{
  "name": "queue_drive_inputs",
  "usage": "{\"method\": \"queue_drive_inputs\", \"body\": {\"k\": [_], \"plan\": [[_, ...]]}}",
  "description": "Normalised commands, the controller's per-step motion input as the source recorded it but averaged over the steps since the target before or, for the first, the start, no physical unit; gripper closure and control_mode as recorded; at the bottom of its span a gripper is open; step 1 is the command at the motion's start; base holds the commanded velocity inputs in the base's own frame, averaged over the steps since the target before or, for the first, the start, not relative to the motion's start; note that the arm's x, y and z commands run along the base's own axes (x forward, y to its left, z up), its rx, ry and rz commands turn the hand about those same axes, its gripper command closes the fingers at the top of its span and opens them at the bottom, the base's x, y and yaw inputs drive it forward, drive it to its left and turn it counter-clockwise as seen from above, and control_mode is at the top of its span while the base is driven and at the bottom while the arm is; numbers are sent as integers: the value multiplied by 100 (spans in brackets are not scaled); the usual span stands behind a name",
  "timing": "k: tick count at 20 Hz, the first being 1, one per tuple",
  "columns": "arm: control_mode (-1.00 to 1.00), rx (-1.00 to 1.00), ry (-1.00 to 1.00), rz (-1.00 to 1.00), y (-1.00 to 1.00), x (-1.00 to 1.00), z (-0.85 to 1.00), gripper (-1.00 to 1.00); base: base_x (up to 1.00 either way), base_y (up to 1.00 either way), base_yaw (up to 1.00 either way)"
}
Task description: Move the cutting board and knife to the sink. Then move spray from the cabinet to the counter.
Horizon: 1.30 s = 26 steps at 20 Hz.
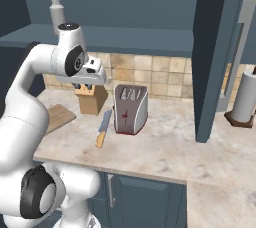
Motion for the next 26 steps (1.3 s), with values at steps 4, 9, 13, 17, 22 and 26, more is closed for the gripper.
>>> {"method": "queue_drive_inputs", "body": {"k": [4,9,13,17,22,26], "plan": [[-100,0,0,0,0,-1,0,-100,0,0,0],[-100,0,-3,0,11,-32,0,-100,0,0,0],[-100,0,0,0,43,-61,0,-100,0,0,0],[-100,0,-1,2,43,-56,-15,-100,0,0,0],[-100,0,-10,0,72,-12,-68,-100,0,0,0],[-100,0,-9,0,86,0,-77,-100,0,0,0]]}}
